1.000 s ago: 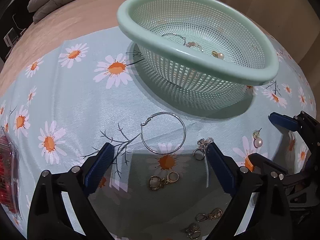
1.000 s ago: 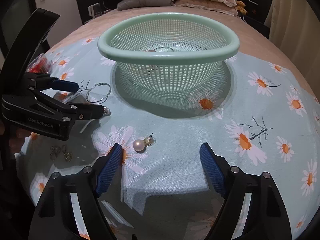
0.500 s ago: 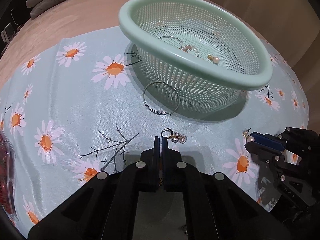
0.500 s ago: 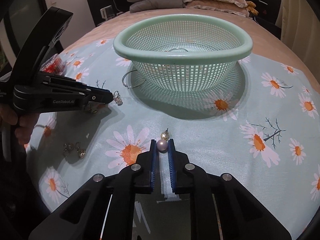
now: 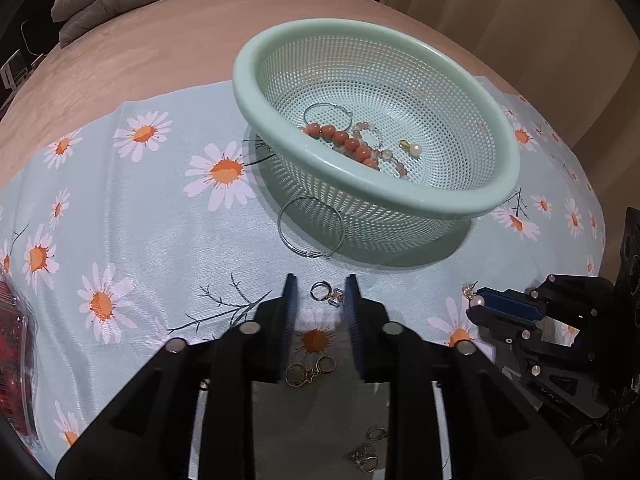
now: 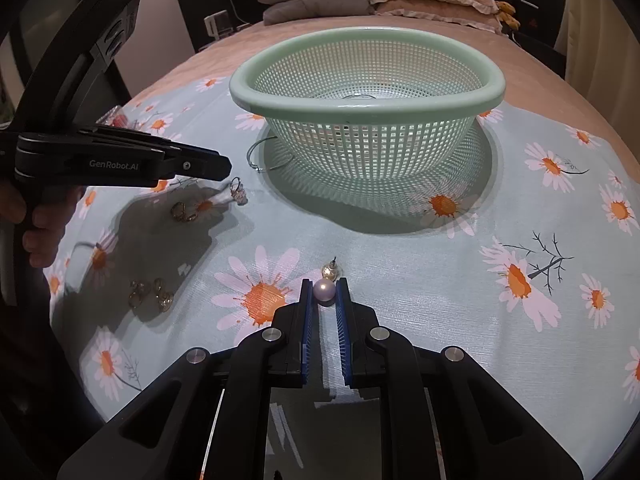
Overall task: Organize jewelry
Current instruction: 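Carry both earrings over the basket and open both tools to drop them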
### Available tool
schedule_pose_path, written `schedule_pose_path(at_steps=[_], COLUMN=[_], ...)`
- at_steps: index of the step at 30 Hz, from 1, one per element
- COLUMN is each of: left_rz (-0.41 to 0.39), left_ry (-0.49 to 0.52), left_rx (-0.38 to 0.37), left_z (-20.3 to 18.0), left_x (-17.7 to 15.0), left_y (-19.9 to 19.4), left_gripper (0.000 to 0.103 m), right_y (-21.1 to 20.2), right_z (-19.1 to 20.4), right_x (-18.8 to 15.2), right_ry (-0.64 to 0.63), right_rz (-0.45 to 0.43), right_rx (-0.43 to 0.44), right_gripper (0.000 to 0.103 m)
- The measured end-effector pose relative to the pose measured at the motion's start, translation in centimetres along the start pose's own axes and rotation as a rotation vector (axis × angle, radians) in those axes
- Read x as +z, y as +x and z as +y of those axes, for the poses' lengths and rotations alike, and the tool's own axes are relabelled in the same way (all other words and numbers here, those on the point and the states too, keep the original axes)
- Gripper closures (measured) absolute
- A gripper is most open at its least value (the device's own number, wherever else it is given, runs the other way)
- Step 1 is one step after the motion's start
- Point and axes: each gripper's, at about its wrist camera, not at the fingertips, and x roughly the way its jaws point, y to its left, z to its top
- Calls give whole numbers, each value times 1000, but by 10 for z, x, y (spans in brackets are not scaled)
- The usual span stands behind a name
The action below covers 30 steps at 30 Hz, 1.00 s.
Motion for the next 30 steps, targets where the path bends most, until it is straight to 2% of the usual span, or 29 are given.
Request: schedule_pose_path(at_steps=[1,6,8,9,17,20,23,30], left_rz=[1,35,38,40,53,42,20,-71], left_ry=[2,11,23,33,46,57,56,83], left_rx=[0,16,39,52,41,43,44,58], left_z=[-1,-8,-11,-12,-13,-11,-10,-8], left_x=[0,-14,-15,-15,-17,-24,-18,-12], left_y=[1,18,23,24,21,6,-7,-56], left_gripper=[58,56,63,77,77,77,77,77], right_y=[0,0,0,0,-2,-5,-12,-40], right_z=[0,1,1,1,1,-3,-3,-3], right_x=[0,0,1,1,2,2,5,19], right_ry=[0,-5,-4,-4,-2,-3,-5,-28], right_rz=[0,1,1,1,-2,-2,-16,-85], right_rx=[0,-2,-1,0,6,7,4,6], right_gripper=[92,92,92,92,92,92,92,92])
